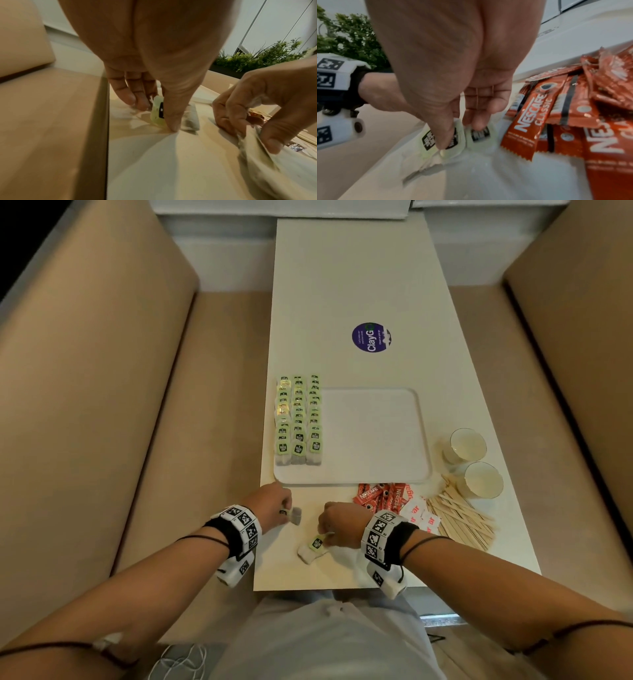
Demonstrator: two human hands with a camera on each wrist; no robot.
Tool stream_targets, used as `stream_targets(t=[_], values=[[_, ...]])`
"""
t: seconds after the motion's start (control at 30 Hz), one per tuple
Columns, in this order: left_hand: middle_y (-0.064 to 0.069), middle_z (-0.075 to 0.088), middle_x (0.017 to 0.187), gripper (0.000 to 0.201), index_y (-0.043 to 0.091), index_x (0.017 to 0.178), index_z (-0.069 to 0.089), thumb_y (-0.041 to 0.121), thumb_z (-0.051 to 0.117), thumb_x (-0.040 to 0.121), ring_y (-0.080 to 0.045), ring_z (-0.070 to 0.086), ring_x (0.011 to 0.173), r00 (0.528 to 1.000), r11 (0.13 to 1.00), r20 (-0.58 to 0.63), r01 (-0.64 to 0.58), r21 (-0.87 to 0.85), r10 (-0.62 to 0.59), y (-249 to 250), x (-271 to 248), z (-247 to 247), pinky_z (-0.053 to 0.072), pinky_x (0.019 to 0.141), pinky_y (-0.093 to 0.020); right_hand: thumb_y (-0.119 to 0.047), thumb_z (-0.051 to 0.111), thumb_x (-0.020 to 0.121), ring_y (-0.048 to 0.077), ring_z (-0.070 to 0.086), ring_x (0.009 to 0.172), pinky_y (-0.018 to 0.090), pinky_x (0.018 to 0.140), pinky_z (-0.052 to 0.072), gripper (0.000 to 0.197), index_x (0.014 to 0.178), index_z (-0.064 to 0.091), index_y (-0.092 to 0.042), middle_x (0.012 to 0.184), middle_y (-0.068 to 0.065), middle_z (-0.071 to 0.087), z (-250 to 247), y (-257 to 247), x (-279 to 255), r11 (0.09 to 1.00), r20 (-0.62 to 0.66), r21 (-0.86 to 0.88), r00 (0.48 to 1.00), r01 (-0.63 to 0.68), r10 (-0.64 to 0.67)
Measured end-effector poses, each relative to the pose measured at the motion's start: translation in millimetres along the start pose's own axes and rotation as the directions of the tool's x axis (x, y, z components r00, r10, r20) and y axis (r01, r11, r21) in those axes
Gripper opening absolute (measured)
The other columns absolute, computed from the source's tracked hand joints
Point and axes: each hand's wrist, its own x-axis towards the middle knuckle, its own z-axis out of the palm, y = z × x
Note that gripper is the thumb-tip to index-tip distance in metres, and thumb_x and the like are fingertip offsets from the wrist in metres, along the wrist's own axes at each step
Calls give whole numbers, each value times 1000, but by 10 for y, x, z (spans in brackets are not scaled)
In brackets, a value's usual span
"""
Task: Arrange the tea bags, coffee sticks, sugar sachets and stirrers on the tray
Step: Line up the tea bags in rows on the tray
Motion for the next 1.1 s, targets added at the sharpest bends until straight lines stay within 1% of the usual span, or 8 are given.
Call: stream_targets(t=[0.2, 0.4, 0.53, 0.67, 0.8, 0.93, 1.0, 1.1], values=[[12, 57, 82, 15, 29, 88, 62, 20, 72, 83, -8, 52, 70, 999, 972, -36, 23, -234, -33, 0, -31, 87, 40, 63, -22, -32, 60, 94, 19, 63, 81, 29, 66, 49, 18, 103, 68, -19, 97, 0, 70, -48, 90, -77, 994, -78, 97, 995, -57, 65], [-7, 60, 75, 21, 30, 90, 69, 14, 80, 81, -11, 49, 63, 999, 839, -46, -22, -544, -4, 61, -16, -23, 46, 67, -28, -28, 57, 92, 18, 64, 86, 35, 79, 56, 19, 103, 68, -18, 101, 0, 70, -219, 152, -152, 976, -165, 214, 984, -32, 68], [2, 55, 60, 4, 26, 83, 79, 29, 80, 80, -13, 41, 56, 999, 806, -41, -46, -591, 27, 175, -25, -159, 35, 58, -27, -29, 60, 92, 15, 63, 85, 29, 73, 49, 17, 103, 69, -18, 100, -3, 71, -324, 176, -161, 961, -248, 273, 969, 48, 22], [-6, 72, 73, 27, 26, 67, 74, 52, 70, 71, -31, 57, 64, 999, 774, -39, -35, -633, 14, 288, -10, -236, 49, 65, -40, -25, 63, 92, 13, 61, 78, 26, 67, 46, 11, 100, 68, -19, 90, -5, 68, -451, 148, -147, 917, -323, 383, 946, 108, 23], [-12, 75, 92, 17, 14, 84, 71, 30, 72, 91, -23, 72, 85, 999, 552, -5, 15, -834, -34, 429, -21, -320, 59, 86, -44, -27, 62, 93, 13, 67, 81, 33, 76, 56, 7, 97, 66, -22, 86, -6, 71, -549, 141, -108, 836, -360, 531, 930, 140, 72], [-18, 74, 104, 24, 4, 111, 66, 20, 69, 93, -32, 73, 95, 999, 355, 33, 44, -934, -39, 535, -54, -423, 61, 80, -47, -27, 62, 96, 9, 70, 75, 31, 75, 58, 7, 99, 65, -21, 83, -5, 72, -596, 124, -46, 768, -400, 619, 907, 163, 131], [-15, 75, 102, 29, 8, 117, 64, 10, 73, 89, -29, 73, 93, 1000, 308, 25, 29, -951, -18, 509, -63, -452, 60, 82, -48, -26, 64, 95, 11, 71, 74, 32, 76, 59, 6, 98, 64, -20, 82, -3, 73, -617, 99, -3, 730, -410, 662, 898, 170, 163], [-12, 74, 95, 35, 8, 118, 63, -4, 71, 87, -22, 69, 82, 997, 367, 7, -22, -930, 77, 471, -82, -459, 59, 78, -43, -23, 67, 94, 13, 70, 72, 30, 71, 57, 4, 95, 63, -22, 80, -1, 72, -638, 66, 69, 690, -419, 699, 890, 190, 180]])
